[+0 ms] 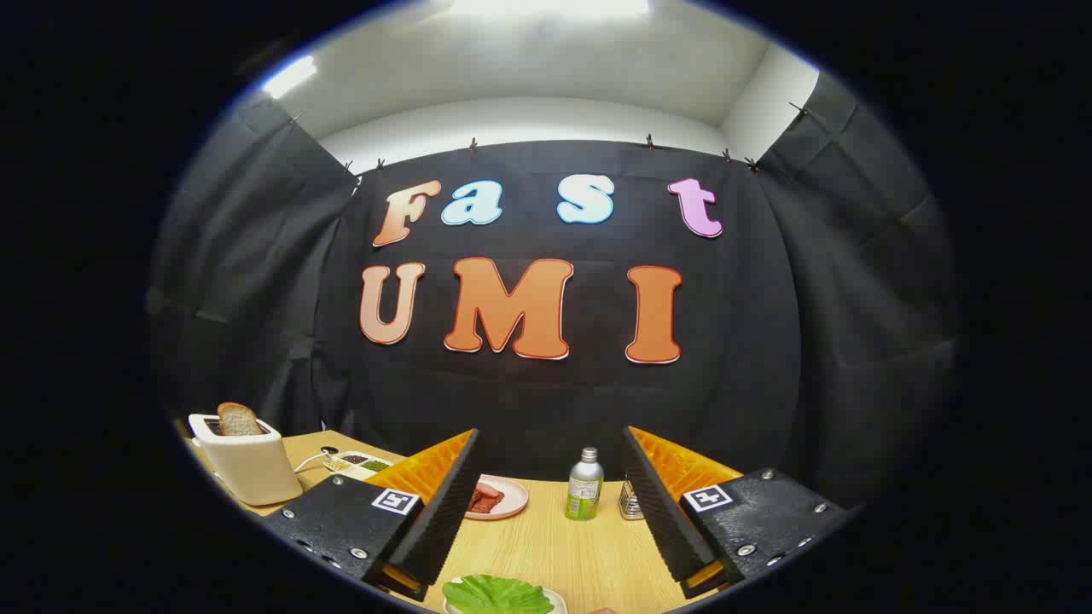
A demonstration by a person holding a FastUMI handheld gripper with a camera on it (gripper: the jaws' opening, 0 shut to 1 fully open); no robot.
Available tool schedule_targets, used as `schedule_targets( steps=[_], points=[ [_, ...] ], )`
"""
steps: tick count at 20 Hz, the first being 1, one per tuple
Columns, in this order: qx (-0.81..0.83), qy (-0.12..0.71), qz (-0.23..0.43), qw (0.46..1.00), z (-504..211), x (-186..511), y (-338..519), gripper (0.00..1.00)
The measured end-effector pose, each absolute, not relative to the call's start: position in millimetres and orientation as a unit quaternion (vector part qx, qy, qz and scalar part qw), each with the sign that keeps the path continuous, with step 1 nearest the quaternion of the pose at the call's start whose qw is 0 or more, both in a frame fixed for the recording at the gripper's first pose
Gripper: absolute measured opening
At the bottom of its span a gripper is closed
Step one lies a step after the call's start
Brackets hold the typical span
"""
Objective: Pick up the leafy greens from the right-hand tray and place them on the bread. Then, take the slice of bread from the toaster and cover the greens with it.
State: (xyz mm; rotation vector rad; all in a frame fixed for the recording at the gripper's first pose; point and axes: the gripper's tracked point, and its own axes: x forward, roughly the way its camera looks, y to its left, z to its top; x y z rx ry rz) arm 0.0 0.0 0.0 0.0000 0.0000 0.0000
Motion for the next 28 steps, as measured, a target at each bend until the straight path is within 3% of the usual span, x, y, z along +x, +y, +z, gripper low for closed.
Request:
schedule_targets(
  steps=[16, 21, 28],
  points=[
    [0.016, 0.012, 0.010, 1.000, 16.2, 2.2, 11.4, 0.96],
    [0.011, 0.061, 0.006, 0.998, -0.9, 1.5, 10.1, 0.96],
    [0.015, 0.223, 0.023, 0.974, -83.2, 2.5, 19.1, 0.97]
  ],
)
